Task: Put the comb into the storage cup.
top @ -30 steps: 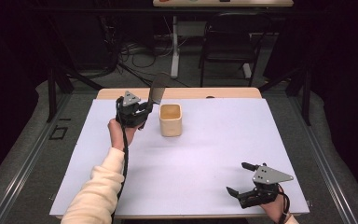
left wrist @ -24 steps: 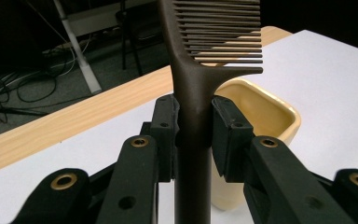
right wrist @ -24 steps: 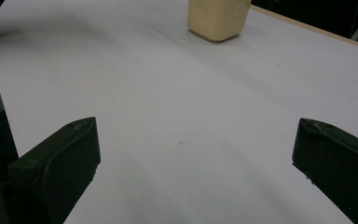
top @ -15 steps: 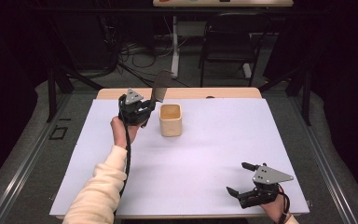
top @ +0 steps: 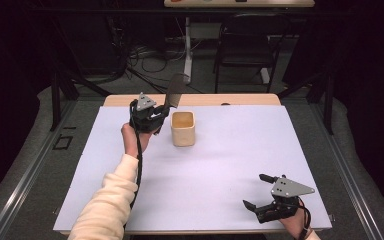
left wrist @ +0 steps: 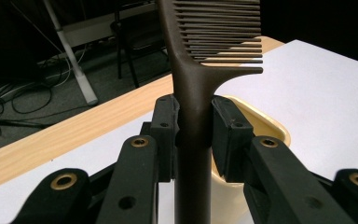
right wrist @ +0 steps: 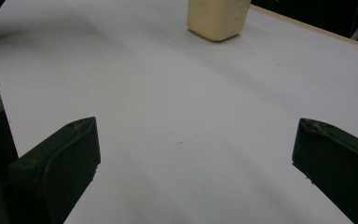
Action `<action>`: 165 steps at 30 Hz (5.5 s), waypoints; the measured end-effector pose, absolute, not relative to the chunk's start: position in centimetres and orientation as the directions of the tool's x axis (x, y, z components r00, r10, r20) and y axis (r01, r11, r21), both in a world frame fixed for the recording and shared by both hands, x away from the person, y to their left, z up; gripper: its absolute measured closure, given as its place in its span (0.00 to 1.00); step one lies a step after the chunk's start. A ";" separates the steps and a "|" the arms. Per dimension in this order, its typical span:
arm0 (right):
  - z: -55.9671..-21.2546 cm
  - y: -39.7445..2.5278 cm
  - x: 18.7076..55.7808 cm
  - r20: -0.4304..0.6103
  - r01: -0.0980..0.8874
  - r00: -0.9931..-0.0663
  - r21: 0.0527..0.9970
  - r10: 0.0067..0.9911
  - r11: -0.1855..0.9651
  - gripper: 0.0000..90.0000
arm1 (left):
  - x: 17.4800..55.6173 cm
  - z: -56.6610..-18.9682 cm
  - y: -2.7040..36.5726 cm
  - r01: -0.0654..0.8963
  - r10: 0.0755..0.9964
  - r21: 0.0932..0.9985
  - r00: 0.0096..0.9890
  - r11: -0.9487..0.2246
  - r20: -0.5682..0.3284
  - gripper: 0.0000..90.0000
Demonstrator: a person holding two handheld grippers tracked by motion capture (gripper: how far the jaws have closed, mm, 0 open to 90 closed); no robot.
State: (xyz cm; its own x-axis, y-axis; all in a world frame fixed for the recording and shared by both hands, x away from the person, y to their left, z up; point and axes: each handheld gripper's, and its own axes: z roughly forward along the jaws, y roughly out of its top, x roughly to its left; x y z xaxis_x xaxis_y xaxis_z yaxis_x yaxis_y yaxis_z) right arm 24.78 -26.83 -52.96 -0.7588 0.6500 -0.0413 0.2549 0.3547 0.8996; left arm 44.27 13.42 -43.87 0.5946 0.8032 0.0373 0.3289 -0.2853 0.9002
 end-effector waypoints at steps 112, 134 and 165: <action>-52.9 -27.0 24.7 -0.043 0.251 -0.760 0.901 0.649 0.355 0.00 | 47.3 -44.2 8.2 0.268 0.760 0.931 0.650 -0.247 0.014 0.80; -52.9 -27.0 24.7 -0.042 0.253 -0.758 0.901 0.650 0.353 0.01 | 47.8 -45.3 8.3 0.298 0.754 0.919 0.657 -0.257 -0.002 0.80; -52.9 -27.0 24.7 -0.038 0.256 -0.760 0.900 0.649 0.354 0.01 | 48.1 -46.5 8.1 0.341 0.726 0.877 0.688 -0.338 0.012 0.80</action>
State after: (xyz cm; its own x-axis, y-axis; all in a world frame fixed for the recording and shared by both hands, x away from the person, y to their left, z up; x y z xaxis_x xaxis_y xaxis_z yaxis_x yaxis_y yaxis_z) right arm 24.73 -27.04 -52.94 -0.7602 0.6486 -0.0385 0.2561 0.3536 0.8997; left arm 48.11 8.06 -46.47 0.6879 0.7257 0.0117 0.3413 -0.3377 0.8772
